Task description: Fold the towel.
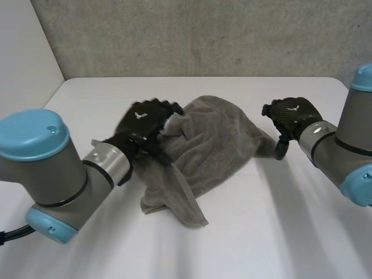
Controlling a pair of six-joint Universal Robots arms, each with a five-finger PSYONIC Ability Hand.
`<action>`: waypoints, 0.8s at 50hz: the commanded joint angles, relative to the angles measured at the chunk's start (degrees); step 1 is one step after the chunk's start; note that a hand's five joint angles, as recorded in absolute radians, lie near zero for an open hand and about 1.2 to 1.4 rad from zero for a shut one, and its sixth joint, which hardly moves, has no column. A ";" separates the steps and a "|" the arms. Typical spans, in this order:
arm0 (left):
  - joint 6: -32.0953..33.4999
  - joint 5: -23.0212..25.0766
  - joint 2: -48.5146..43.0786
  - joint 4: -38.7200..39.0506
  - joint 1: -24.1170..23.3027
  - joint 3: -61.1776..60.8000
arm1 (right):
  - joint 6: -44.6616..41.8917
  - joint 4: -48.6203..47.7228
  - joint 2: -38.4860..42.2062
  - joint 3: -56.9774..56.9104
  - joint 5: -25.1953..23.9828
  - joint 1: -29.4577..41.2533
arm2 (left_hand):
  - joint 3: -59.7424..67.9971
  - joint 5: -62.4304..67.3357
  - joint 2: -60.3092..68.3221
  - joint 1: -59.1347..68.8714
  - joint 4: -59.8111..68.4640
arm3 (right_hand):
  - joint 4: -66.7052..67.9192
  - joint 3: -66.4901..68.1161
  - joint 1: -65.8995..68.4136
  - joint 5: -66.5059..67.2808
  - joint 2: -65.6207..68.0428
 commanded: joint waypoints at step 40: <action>33.42 -12.34 -14.61 -16.21 -6.58 14.22 | -3.71 -5.07 9.31 1.03 -0.59 -2.81 | 53.32 44.34 52.18 52.65 52.34 | 0.13 -0.65 0.56 2.32 -0.73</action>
